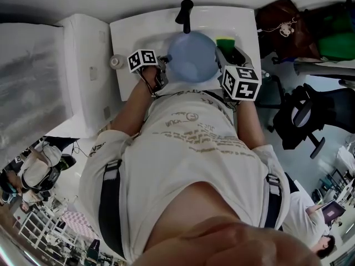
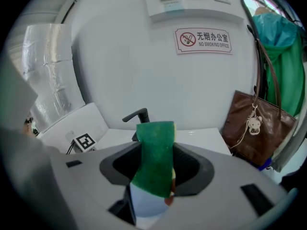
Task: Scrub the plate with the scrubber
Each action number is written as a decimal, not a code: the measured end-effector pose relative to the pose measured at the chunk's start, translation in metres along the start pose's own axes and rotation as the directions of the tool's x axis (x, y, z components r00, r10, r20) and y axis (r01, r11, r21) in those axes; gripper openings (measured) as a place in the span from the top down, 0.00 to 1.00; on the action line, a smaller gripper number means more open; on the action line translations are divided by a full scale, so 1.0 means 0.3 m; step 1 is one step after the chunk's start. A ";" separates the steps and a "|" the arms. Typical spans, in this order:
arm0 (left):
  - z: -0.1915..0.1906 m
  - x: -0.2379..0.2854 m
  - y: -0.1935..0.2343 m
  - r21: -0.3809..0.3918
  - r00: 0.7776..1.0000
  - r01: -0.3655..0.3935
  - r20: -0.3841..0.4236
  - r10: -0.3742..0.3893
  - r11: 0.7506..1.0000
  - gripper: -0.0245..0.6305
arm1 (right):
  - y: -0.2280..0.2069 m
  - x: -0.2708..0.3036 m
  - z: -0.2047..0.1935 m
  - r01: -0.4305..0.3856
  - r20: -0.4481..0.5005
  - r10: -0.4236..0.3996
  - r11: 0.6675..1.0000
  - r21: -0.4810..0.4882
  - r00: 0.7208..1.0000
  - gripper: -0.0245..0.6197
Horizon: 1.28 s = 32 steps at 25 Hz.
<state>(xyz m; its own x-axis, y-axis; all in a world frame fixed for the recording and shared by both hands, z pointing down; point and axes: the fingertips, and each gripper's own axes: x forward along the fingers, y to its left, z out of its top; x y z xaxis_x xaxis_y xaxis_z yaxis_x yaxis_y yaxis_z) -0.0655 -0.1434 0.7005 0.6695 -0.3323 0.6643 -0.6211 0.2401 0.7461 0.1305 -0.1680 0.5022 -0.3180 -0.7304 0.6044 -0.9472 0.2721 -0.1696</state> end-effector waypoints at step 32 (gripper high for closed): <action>-0.007 -0.014 0.225 -0.175 0.963 -0.262 0.010 0.268 0.949 0.70 | 0.003 0.024 -0.067 -0.039 -0.035 0.040 0.999 0.034 0.999 0.66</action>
<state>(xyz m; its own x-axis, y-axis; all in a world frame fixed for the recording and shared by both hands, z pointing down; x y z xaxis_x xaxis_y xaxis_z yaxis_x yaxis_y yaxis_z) -0.1095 -0.1240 0.7480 0.4746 -0.2645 0.8395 -0.6939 0.4742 0.5418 0.1283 -0.1603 0.5221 -0.3542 -0.6964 0.6241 -0.9349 0.2788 -0.2195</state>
